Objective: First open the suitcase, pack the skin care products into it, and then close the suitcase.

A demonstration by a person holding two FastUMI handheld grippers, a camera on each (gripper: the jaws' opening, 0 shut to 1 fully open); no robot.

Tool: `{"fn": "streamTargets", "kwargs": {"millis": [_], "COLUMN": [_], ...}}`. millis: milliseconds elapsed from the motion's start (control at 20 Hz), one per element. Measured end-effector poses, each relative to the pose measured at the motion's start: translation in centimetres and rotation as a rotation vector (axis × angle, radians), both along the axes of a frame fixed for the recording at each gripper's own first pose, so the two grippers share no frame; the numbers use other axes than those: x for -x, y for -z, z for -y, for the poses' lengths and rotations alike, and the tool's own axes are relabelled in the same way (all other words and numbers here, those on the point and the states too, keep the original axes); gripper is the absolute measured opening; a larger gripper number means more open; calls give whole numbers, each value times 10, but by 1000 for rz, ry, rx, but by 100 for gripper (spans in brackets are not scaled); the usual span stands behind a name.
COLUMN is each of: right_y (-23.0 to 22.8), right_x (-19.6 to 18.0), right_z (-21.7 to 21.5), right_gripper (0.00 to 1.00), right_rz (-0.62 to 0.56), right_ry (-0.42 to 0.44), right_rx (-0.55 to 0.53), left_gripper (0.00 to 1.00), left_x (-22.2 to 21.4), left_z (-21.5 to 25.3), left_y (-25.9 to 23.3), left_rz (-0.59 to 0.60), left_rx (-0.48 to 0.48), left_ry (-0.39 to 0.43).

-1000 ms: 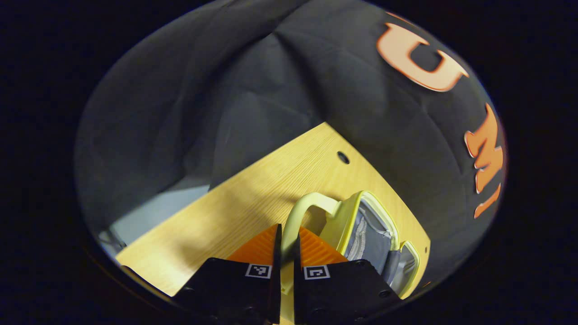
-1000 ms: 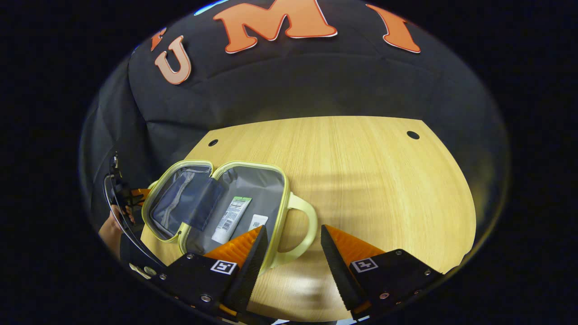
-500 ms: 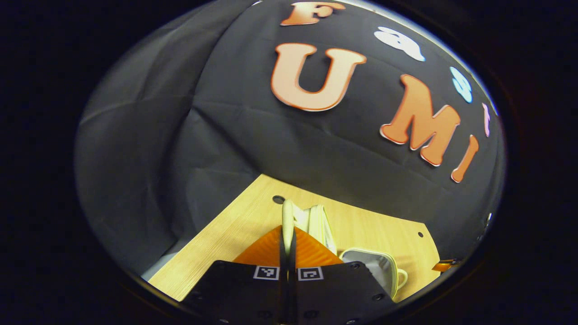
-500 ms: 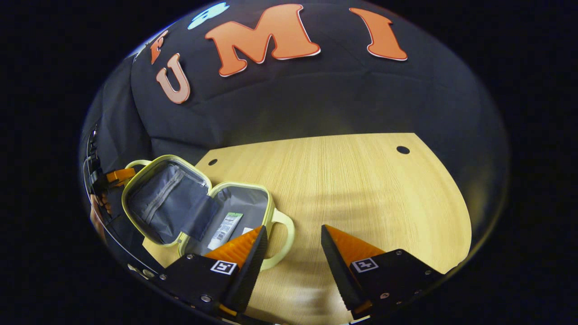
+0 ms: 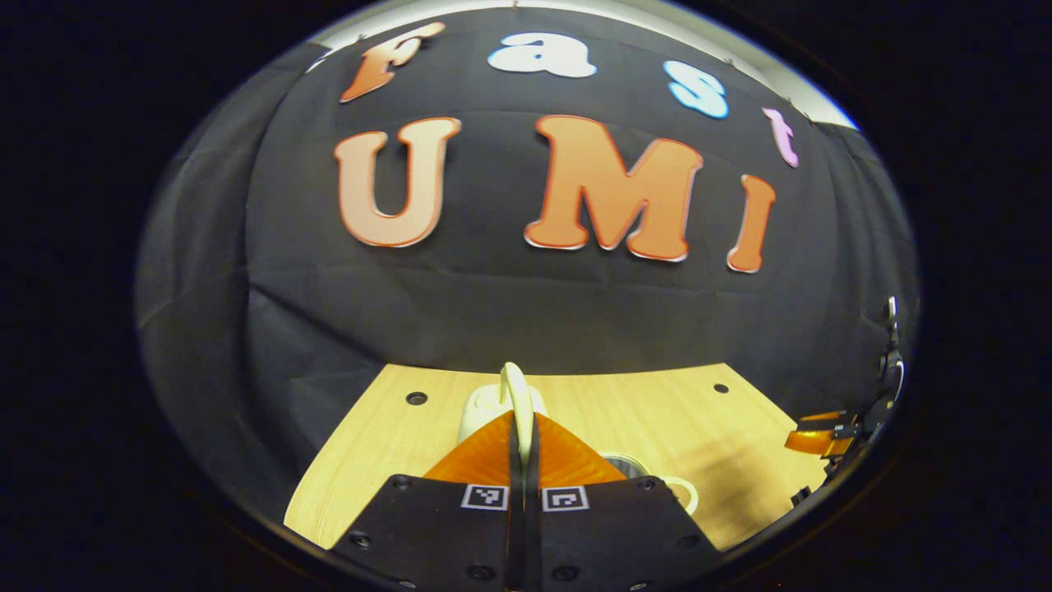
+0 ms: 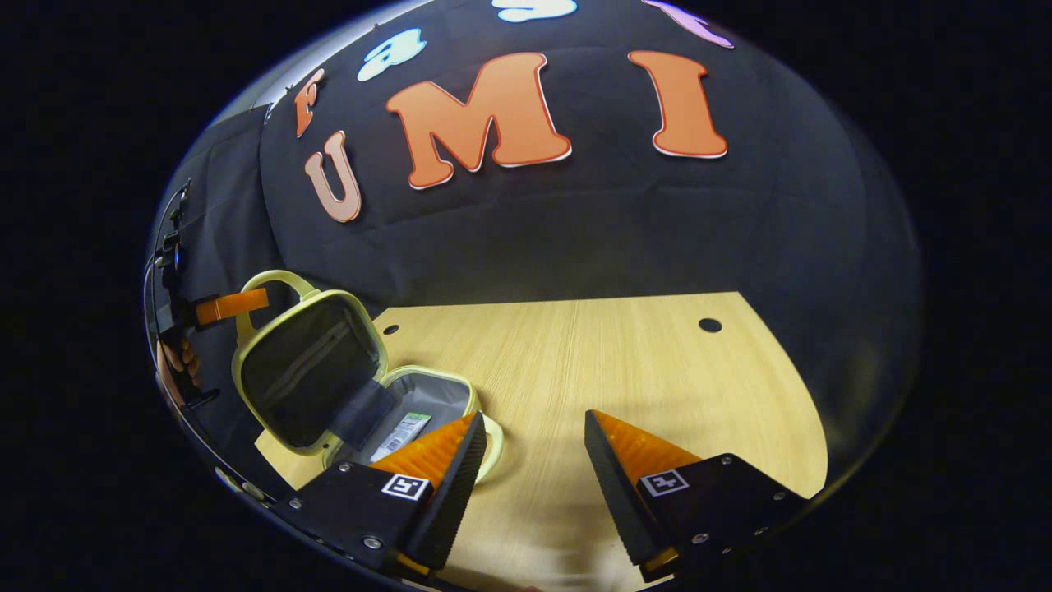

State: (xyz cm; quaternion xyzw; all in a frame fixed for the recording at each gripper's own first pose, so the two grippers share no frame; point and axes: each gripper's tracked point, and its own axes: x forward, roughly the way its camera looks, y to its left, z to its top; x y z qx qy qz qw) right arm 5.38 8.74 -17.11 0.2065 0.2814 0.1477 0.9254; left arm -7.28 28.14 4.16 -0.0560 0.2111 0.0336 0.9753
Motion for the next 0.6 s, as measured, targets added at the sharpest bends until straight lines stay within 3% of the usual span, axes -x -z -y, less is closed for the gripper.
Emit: {"fn": "streamTargets", "kwargs": {"millis": [250, 600], "right_y": [-8, -2], "right_x": [6, 12], "right_z": [30, 54], "right_gripper": [84, 84], "right_rz": [55, 74], "right_ry": [21, 50], "right_rx": [18, 26], "left_gripper": [0, 1], "left_x": [-7, -2], "left_z": [103, 182], "left_y": [25, 76], "left_rz": [-41, -146], "left_rx": [-10, 18], "left_ry": [137, 258]}}
